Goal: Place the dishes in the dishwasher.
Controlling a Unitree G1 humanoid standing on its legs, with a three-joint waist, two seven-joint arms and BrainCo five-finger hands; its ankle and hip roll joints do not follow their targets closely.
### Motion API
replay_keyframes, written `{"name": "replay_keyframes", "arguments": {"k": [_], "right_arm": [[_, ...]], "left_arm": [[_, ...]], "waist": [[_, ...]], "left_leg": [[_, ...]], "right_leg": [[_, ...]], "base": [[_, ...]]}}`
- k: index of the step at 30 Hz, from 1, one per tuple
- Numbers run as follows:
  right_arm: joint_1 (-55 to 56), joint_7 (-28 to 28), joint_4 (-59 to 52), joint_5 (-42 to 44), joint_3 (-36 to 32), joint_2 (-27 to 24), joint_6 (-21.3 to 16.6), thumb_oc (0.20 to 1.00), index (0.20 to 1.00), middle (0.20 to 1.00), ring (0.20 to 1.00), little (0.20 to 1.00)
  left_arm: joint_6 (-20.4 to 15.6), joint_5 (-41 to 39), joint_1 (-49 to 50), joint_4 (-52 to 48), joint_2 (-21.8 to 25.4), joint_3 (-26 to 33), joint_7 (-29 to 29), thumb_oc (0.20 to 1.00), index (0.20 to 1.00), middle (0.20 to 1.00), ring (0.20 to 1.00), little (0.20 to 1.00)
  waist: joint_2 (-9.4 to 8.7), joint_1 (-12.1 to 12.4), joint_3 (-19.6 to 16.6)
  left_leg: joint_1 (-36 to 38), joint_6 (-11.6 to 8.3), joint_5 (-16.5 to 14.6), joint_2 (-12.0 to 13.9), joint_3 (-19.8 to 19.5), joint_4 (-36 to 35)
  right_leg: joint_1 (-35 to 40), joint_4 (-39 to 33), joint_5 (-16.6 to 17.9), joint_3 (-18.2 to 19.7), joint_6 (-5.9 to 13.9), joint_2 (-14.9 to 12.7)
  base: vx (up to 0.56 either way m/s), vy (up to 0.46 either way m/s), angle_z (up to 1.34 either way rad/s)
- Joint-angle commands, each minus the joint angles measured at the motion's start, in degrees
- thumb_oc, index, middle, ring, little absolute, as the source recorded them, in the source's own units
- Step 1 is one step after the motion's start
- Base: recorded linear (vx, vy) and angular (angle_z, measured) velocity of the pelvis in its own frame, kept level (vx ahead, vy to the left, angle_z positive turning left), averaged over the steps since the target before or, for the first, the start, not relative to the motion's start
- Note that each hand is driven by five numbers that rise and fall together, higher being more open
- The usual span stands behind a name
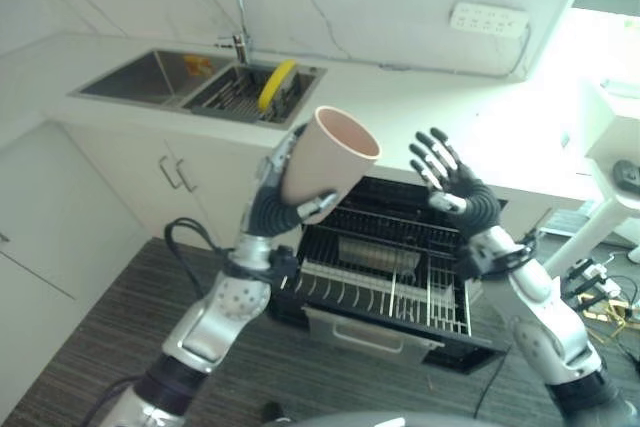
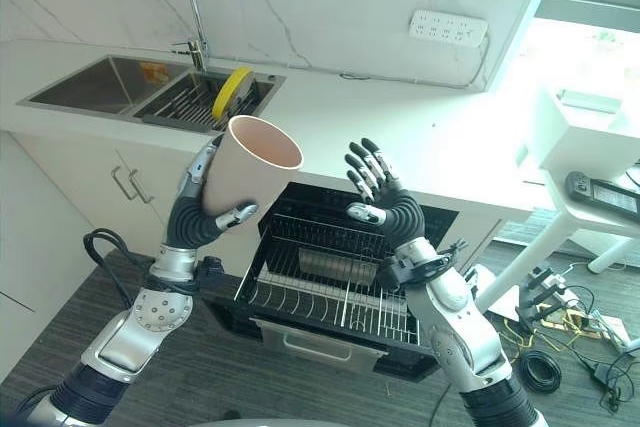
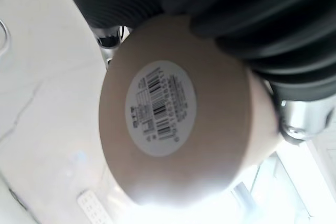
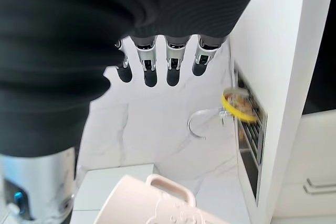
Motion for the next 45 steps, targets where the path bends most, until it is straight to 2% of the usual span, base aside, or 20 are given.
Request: {"name": "replay_keyframes", "arguments": {"k": [1, 11, 18, 22, 27, 32, 40, 45], "right_arm": [[-5.94, 0.23, -2.94, 2.91, -0.88, 1.16, -0.22, 1.000, 1.000, 1.000, 1.000, 1.000], [-11.18, -2.58, -3.42, 4.38, 4.06, 3.13, 3.87, 1.000, 1.000, 1.000, 1.000, 1.000], [-14.72, -5.68, -3.02, 4.59, 5.92, 4.69, 4.64, 1.000, 1.000, 1.000, 1.000, 1.000], [-16.80, -7.68, -2.90, 4.49, 6.56, 5.53, 5.21, 1.000, 1.000, 1.000, 1.000, 1.000], [-19.89, -9.44, -2.55, 4.37, 7.94, 6.67, 6.13, 1.000, 1.000, 1.000, 1.000, 1.000], [-20.42, -10.10, -3.62, 3.88, 8.25, 6.53, 7.02, 1.000, 1.000, 1.000, 1.000, 1.000], [-21.70, -10.30, -3.74, 2.81, 8.83, 6.29, 7.69, 1.000, 1.000, 1.000, 1.000, 1.000], [-21.74, -10.25, -4.60, 1.37, 8.81, 5.94, 7.64, 1.000, 1.000, 1.000, 1.000, 1.000]], "left_arm": [[-2.35, 1.14, -6.11, 0.75, 0.19, 1.65, 1.12, 0.200, 0.200, 0.200, 0.200, 0.200], [-1.34, 3.12, -8.16, 0.67, 0.86, -1.18, 1.24, 0.200, 0.200, 0.200, 0.200, 0.200], [-0.46, 5.56, -9.91, 0.80, 1.24, -3.32, 0.47, 0.200, 0.200, 0.200, 0.200, 0.200], [1.72, 5.19, -11.48, -0.68, 1.08, -4.24, -1.74, 0.200, 0.200, 0.200, 0.200, 0.200], [6.35, 2.50, -15.04, -2.77, 1.03, -4.70, -4.85, 0.200, 0.200, 0.200, 0.200, 0.200], [7.93, 0.89, -15.03, -5.56, 1.39, -3.53, -6.96, 0.200, 0.200, 0.200, 0.200, 0.200], [12.54, -2.87, -17.88, -8.57, 1.69, -1.16, -10.83, 0.200, 0.200, 0.200, 0.200, 0.200], [13.17, -3.14, -17.54, -9.12, 1.32, -0.37, -11.76, 0.200, 0.200, 0.200, 0.200, 0.200]], "waist": [[0.30, 1.22, 0.22], [0.41, 1.53, -0.33], [0.56, 1.91, -0.55], [0.58, 2.22, -0.70], [1.01, 2.14, -0.93], [1.36, 2.47, -0.83], [2.03, 2.60, -0.81], [2.13, 2.64, -0.69]], "left_leg": [[6.98, -2.93, -8.09, 6.41, -3.30, 0.01], [7.95, -2.73, -8.88, 6.07, -3.47, 0.01], [8.12, -2.66, -9.15, 5.85, -3.83, 0.01], [8.24, -2.64, -9.28, 5.73, -4.11, 0.01], [8.35, -2.73, -9.35, 5.67, -4.24, 0.01], [8.33, -2.69, -9.39, 5.48, -4.50, 0.01], [8.17, -2.73, -9.27, 5.23, -4.99, 0.01], [8.14, -2.62, -9.35, 5.05, -5.05, 0.01]], "right_leg": [[-4.52, -0.98, 5.02, 0.34, -0.83, -0.81], [-4.82, -0.98, 5.51, -0.13, -0.82, -0.98], [-4.87, -0.98, 5.65, -0.60, -0.86, -1.13], [-4.70, -0.98, 5.60, -0.92, -0.86, -1.18], [-4.73, -0.98, 5.61, -1.02, -0.77, -1.20], [-4.71, -0.98, 5.68, -1.42, -0.71, -1.36], [-4.67, -0.98, 5.71, -1.85, -0.66, -1.47], [-4.67, -0.98, 5.62, -1.91, -0.75, -1.48]], "base": [[0.00, 0.000, 0.00], [0.00, 0.000, 0.00], [0.00, 0.000, 0.00], [0.00, 0.000, 0.00], [0.00, 0.000, 0.00], [0.00, 0.000, 0.00], [0.00, 0.002, 0.00], [0.00, 0.000, 0.00]]}}
